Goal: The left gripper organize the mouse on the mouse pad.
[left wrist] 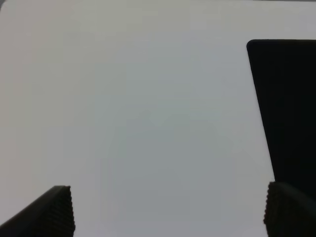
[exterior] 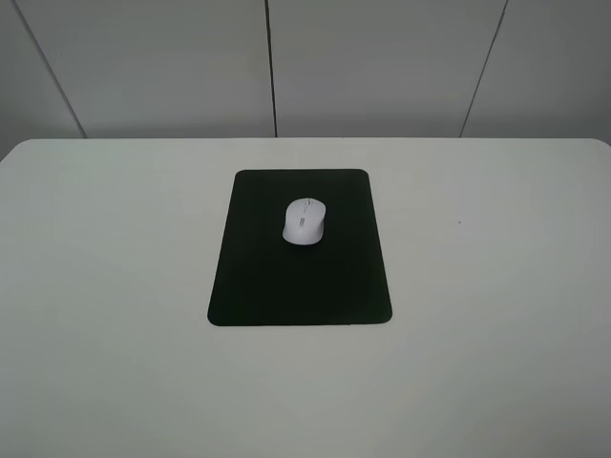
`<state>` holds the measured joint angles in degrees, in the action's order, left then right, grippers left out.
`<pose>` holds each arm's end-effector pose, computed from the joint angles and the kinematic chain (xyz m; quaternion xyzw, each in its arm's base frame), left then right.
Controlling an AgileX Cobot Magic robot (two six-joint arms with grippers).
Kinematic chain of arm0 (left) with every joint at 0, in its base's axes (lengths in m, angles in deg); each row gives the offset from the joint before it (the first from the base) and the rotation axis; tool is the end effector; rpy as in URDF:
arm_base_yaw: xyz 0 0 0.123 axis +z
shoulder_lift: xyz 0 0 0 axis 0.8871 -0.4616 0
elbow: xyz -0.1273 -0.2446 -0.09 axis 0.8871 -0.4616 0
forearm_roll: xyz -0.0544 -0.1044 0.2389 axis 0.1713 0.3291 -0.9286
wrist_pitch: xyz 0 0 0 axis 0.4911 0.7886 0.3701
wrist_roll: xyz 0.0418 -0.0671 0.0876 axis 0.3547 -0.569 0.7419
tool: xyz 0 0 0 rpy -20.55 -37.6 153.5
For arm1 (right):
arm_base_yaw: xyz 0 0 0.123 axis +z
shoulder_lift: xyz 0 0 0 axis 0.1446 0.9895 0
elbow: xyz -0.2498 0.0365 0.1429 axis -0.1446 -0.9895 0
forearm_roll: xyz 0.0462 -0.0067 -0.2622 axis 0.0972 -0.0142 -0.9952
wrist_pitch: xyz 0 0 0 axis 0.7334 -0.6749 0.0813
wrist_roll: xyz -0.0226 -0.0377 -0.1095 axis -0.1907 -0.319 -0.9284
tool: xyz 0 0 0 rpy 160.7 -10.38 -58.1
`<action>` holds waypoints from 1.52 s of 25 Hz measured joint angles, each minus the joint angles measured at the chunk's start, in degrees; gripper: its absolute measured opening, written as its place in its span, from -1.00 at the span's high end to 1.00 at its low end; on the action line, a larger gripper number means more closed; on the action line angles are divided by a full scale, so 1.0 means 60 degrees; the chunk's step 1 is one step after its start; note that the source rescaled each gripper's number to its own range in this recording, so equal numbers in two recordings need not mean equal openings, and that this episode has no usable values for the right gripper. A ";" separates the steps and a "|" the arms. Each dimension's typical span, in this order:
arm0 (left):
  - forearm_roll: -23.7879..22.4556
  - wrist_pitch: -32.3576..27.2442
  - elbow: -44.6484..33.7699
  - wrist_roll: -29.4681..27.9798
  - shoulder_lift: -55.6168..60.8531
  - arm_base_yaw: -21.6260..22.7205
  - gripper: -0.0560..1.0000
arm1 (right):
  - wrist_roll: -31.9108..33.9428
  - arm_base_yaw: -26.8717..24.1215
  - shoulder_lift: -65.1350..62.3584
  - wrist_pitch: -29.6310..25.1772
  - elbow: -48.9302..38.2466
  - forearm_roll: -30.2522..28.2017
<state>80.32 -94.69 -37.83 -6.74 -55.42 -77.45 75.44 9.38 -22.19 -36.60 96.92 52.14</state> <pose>0.1028 -0.0172 0.3262 -0.0012 0.9082 -0.0634 0.4138 0.0243 -0.0061 0.2760 0.0071 0.8493 -0.0188 0.5276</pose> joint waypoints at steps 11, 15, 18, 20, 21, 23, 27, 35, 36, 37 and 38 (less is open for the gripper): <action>0.0011 -0.1146 -0.0217 0.0104 0.2401 0.0000 -1.00 | 0.0000 0.0000 0.0000 0.0000 0.0000 0.0000; 0.0011 -0.1054 -0.0813 0.0336 0.3225 0.0000 -1.00 | 0.0000 0.0000 0.0000 0.0000 0.0000 0.0000; 0.0021 -0.0964 -0.1379 0.0691 0.3923 0.0000 -1.00 | 0.0000 0.0000 0.0000 0.0000 0.0000 0.0000; 0.0057 -0.0918 -0.1758 0.0761 0.4355 0.0000 -1.00 | 0.0000 0.0000 0.0000 0.0000 0.0000 0.0000; 0.0107 -0.0841 -0.1927 0.0761 0.4570 0.0000 -1.00 | 0.0000 0.0000 0.0000 0.0000 0.0000 0.0000; 0.0189 -0.0683 -0.2181 0.0839 0.4899 0.0000 -1.00 | 0.0000 0.0000 0.0000 0.0000 0.0000 0.0000; 0.0222 -0.0519 -0.2362 0.1155 0.5006 0.0000 -1.00 | 0.0000 0.0000 0.0000 0.0000 0.0000 0.0000; 0.0234 -0.0462 -0.2362 0.1958 0.5008 0.0000 -1.00 | 0.0000 0.0000 0.0000 0.0000 0.0000 0.0000; 0.0234 -0.0462 -0.2362 0.1971 0.5008 0.0000 -1.00 | 0.0000 0.0000 0.0000 0.0000 0.0000 0.0000; 0.0234 -0.0462 -0.2362 0.1979 0.5008 0.0014 -1.00 | 0.0000 0.0000 0.0000 0.0000 0.0000 0.0000; 0.0234 -0.0462 -0.2362 0.1979 0.5008 0.0075 -1.00 | 0.0000 0.0000 0.0000 0.0000 0.0000 0.0000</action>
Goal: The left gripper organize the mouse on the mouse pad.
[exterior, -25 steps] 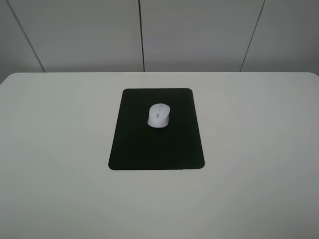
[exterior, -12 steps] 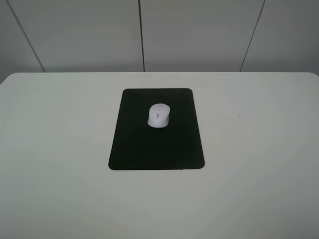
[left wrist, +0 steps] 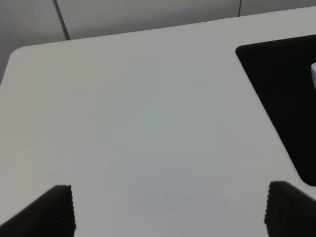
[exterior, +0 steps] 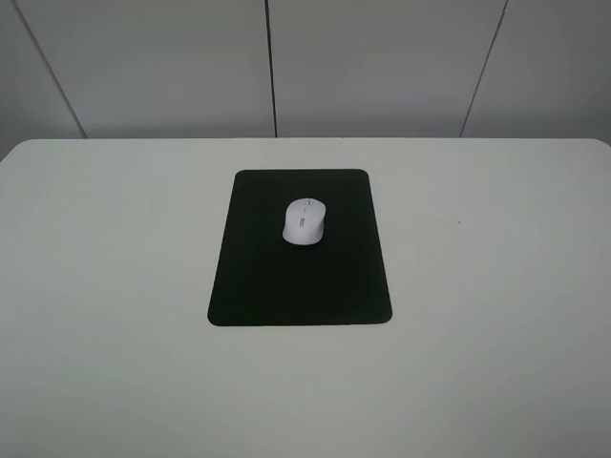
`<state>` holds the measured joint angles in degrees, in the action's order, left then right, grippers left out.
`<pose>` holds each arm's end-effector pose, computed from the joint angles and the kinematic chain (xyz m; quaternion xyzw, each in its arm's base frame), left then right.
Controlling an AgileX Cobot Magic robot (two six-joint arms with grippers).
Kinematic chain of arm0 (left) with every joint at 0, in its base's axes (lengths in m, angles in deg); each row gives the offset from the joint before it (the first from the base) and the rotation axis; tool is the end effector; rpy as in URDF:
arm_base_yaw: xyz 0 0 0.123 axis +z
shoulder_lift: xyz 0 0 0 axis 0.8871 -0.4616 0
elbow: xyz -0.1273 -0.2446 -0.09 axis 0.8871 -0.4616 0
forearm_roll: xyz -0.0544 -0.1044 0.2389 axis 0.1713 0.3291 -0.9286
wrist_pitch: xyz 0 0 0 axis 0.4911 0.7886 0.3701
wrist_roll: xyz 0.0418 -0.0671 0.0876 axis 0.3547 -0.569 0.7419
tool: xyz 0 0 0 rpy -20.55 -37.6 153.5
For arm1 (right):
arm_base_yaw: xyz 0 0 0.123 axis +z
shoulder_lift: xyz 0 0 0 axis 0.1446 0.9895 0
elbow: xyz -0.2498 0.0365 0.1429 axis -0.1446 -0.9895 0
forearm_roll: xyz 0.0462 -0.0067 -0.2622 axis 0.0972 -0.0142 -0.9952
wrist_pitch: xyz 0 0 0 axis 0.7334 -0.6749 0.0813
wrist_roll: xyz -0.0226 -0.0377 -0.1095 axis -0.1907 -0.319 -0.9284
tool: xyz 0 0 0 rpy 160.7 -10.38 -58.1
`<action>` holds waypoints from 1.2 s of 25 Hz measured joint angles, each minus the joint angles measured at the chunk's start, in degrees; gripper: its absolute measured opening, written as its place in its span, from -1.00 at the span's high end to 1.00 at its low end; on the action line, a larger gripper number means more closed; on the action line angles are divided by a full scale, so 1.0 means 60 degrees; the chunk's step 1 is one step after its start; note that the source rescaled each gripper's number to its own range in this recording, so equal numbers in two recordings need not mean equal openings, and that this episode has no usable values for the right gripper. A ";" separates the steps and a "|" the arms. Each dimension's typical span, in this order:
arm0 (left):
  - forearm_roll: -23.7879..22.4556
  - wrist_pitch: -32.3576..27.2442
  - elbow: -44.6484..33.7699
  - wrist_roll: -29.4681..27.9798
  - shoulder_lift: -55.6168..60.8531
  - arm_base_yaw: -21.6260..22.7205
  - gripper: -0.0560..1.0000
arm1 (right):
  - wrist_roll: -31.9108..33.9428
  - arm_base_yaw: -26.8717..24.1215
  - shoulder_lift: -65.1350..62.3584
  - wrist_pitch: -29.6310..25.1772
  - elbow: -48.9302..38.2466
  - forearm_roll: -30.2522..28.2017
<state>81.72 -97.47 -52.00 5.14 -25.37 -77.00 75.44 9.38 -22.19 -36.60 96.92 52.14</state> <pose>0.0251 0.0014 0.2722 0.0771 0.8517 -0.0465 0.5162 0.0243 -0.0061 0.2760 0.0071 0.8493 -0.0188 0.5276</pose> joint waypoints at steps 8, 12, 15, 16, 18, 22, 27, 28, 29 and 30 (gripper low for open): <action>0.0178 0.0000 0.0000 0.0012 0.0000 0.1580 -1.00 | 0.0000 0.0000 0.0000 0.0000 0.0000 0.0000; 0.0187 0.0000 0.0000 0.0316 0.0000 0.2112 -1.00 | 0.0000 0.0000 0.0000 0.0000 0.0000 0.0000; 0.0187 0.0000 0.0000 0.0372 0.0000 0.2434 -1.00 | 0.0000 0.0000 0.0000 0.0000 0.0000 0.0000; 0.0187 0.0000 0.0000 0.0394 0.0000 0.2517 -1.00 | 0.0000 0.0000 0.0000 0.0000 0.0000 0.0000; 0.0187 0.0000 0.0000 0.0394 0.0000 0.2672 -1.00 | 0.0000 0.0000 0.0000 0.0000 0.0000 0.0000; 0.0187 0.0000 0.0000 0.0405 0.0000 0.2769 -1.00 | 0.0000 0.0000 0.0000 0.0000 0.0000 0.0000; 0.0250 0.0000 0.0000 0.0425 0.0000 0.2769 -1.00 | 0.0000 0.0000 0.0000 0.0000 0.0000 0.0000; 0.0259 0.0000 0.0000 0.0425 0.0000 0.2769 -1.00 | 0.0000 0.0000 0.0000 0.0000 0.0000 0.0000; 0.0283 0.0000 0.0000 0.0425 0.0000 0.2769 -1.00 | 0.0000 0.0000 0.0000 0.0000 0.0000 0.0000; 0.0301 0.0000 0.0000 0.0425 0.0000 0.2769 -1.00 | 0.0000 0.0000 0.0000 0.0000 0.0000 0.0000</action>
